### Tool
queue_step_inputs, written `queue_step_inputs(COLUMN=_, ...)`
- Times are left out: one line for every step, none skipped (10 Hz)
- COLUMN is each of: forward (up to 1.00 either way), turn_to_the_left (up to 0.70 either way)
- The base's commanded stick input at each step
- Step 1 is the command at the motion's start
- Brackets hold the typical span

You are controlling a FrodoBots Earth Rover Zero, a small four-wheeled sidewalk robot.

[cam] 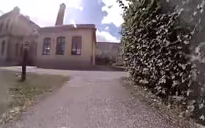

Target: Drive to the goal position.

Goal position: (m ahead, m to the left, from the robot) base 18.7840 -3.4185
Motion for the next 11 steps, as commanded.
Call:
queue_step_inputs(forward=0.85, turn_to_the_left=0.0)
queue_step_inputs(forward=0.85, turn_to_the_left=0.0)
queue_step_inputs(forward=0.85, turn_to_the_left=0.0)
queue_step_inputs(forward=0.85, turn_to_the_left=0.0)
queue_step_inputs(forward=0.85, turn_to_the_left=0.0)
queue_step_inputs(forward=0.85, turn_to_the_left=0.0)
queue_step_inputs(forward=0.85, turn_to_the_left=0.0)
queue_step_inputs(forward=0.85, turn_to_the_left=0.0)
queue_step_inputs(forward=0.85, turn_to_the_left=0.0)
queue_step_inputs(forward=0.85, turn_to_the_left=0.0)
queue_step_inputs(forward=0.85, turn_to_the_left=0.0)
